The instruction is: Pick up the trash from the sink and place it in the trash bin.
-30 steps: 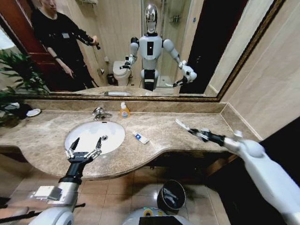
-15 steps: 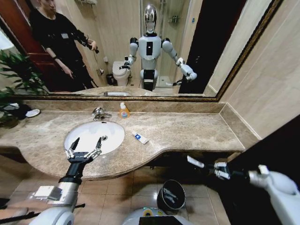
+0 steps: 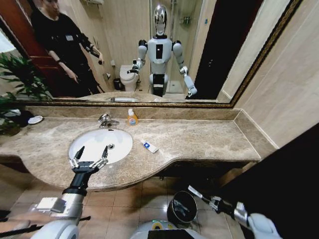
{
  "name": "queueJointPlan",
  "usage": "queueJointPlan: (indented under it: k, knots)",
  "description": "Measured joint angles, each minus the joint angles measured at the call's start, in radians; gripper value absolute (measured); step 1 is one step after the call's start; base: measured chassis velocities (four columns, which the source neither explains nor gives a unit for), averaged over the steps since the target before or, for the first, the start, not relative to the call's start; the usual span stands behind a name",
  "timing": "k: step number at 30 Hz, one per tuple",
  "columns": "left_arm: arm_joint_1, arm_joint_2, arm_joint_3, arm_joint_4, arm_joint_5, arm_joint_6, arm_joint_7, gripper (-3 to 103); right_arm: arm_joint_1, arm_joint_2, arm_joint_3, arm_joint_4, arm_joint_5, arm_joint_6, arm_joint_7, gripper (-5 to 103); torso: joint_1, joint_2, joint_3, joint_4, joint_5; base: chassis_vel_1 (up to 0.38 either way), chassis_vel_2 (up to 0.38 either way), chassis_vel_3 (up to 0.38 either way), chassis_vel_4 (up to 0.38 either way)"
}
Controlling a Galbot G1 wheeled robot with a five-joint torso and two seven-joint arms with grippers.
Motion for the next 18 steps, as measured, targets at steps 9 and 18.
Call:
queueJointPlan:
  k: [9,18]
  knots:
    - [0.0,0.0,0.0,0.0,0.0,0.0,0.0,100,-0.014,0.072,0.016,-0.027,-0.157,0.041,0.116,17,0.0,0.0,0.0,0.0,0.0,0.0,0.0,0.0,0.0]
    - [0.0,0.0,0.0,0.0,0.0,0.0,0.0,100,-0.018,0.168,-0.021,-0.048,-0.328,0.074,0.241,17,0.0,0.0,0.0,-0.0001,0.0002,0.0,0.0,0.0,0.0]
